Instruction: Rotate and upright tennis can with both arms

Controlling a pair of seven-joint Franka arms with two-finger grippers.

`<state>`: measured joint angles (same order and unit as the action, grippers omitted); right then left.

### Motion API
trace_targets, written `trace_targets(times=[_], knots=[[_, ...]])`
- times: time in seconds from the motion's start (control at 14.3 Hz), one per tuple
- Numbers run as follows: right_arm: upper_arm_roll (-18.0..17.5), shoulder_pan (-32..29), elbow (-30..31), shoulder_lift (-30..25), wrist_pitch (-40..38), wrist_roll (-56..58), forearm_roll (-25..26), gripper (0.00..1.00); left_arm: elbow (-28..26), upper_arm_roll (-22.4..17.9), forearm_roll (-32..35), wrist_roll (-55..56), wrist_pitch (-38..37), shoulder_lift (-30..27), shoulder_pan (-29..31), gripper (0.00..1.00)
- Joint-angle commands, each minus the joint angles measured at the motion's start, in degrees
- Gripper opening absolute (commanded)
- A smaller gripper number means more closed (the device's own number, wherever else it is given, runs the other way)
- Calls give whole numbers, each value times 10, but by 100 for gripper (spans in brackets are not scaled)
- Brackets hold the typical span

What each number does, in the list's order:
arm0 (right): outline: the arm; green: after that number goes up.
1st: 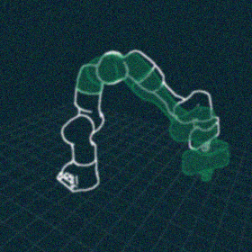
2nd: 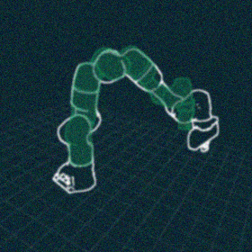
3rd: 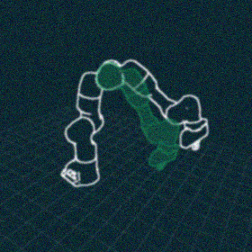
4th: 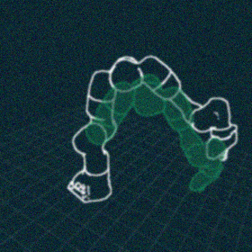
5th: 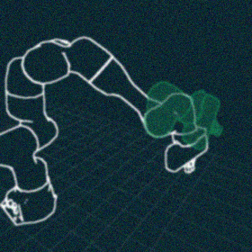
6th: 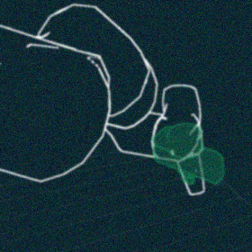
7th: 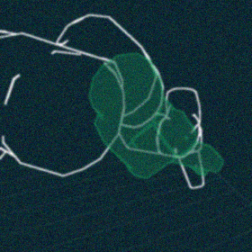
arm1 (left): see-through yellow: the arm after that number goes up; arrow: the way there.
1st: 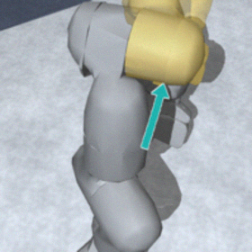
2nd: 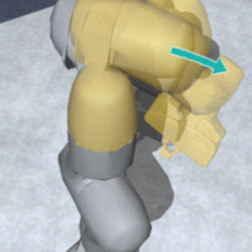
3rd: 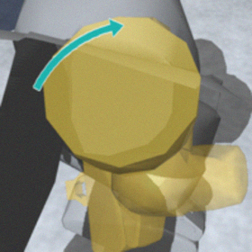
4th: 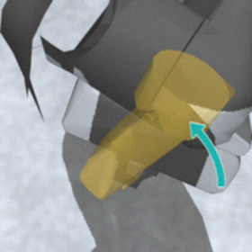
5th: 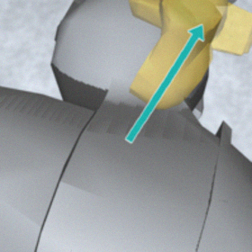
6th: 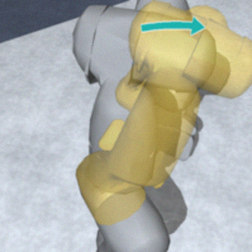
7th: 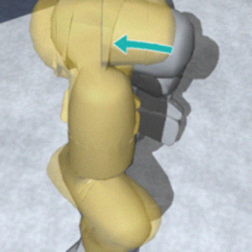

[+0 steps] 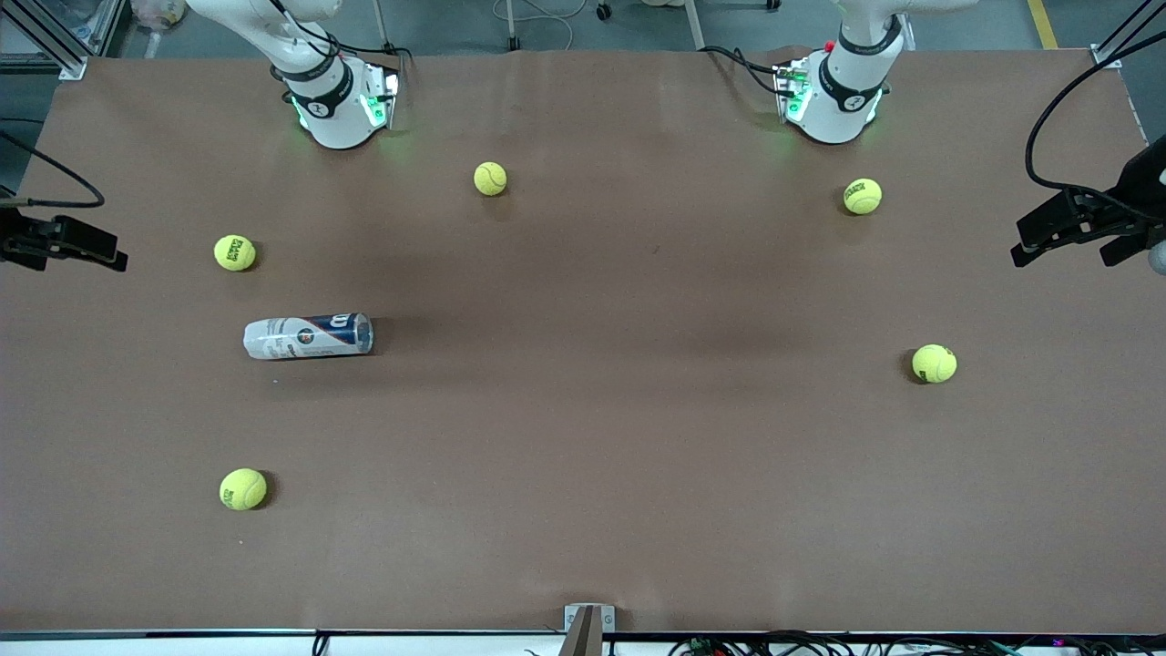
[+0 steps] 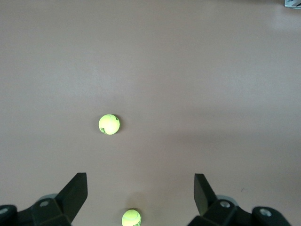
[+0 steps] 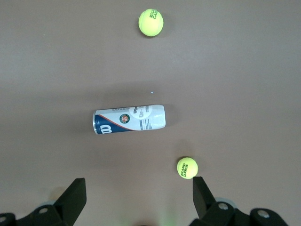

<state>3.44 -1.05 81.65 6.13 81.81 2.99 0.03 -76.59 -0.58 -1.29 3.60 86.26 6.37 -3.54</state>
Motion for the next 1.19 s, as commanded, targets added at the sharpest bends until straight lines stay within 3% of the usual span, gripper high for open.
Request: trace_targets(times=[0.0, 0.56, 1.12], knots=[[1, -3, 67, -62, 18, -1, -11, 100, -5, 3, 9, 6, -1, -8, 1, 100], [1, -3, 159, -149, 47, -1, -8, 100, -4, 3, 9, 7, -1, -7, -1, 100], [0, -2, 120, -125, 31, -3, -6, 100, -4, 3, 9, 6, -1, -7, -1, 100]])
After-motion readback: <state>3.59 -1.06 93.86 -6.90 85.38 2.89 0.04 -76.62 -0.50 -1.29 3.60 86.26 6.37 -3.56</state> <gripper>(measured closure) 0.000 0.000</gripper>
